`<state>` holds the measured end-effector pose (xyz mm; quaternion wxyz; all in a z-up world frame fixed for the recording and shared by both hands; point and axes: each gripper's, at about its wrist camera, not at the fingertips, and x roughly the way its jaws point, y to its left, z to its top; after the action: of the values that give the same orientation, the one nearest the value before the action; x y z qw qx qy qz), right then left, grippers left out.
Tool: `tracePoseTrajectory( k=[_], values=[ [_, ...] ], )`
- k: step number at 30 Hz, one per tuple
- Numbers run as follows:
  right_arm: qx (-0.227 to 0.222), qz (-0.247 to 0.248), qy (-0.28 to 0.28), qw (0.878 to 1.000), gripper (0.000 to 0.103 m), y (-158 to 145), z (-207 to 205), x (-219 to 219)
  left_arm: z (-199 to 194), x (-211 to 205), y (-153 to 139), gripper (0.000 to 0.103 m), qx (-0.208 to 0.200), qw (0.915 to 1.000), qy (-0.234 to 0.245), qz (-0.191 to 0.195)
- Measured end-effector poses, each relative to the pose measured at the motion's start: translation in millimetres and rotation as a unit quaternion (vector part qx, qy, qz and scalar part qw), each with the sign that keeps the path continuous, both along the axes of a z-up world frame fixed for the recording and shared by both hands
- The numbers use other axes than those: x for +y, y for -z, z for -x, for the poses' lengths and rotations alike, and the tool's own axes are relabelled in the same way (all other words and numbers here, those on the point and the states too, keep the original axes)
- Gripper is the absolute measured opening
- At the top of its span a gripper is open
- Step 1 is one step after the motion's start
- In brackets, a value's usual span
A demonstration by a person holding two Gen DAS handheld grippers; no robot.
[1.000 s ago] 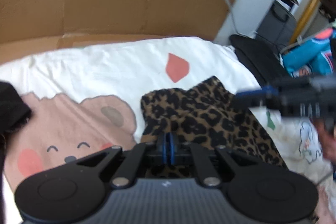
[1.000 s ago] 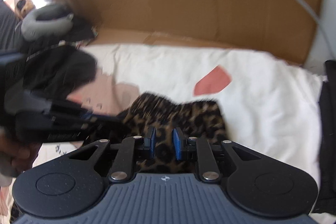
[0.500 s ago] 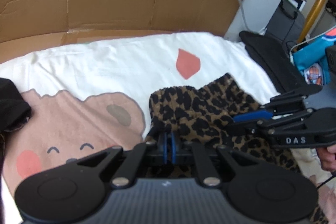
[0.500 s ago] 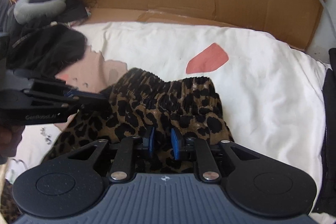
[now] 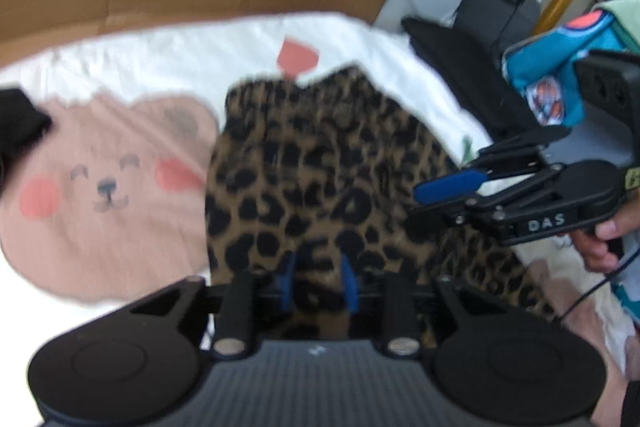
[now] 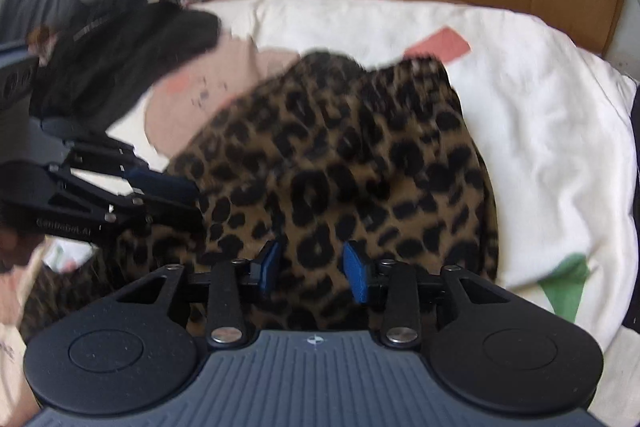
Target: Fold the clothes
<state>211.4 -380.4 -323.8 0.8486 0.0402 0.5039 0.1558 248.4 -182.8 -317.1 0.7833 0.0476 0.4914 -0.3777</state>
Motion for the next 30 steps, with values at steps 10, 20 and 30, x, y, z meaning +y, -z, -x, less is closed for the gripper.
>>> tracePoseTrajectory(
  k=[10, 20, 30],
  values=[
    [0.008, 0.053, 0.023, 0.998, 0.045, 6, 23, -23, 1, -4, 5, 0.028, -0.043, 0.9968, 0.011, -0.066],
    [0.005, 0.008, 0.026, 1.000, 0.045, -2, 52, -12, 36, 14, -14, 0.031, -0.004, 0.9998, 0.009, -0.018],
    [0.032, 0.035, 0.028, 0.998, 0.045, 14, 67, -12, 51, -6, 10, 0.029, 0.005, 0.9996, -0.008, -0.027]
  ],
)
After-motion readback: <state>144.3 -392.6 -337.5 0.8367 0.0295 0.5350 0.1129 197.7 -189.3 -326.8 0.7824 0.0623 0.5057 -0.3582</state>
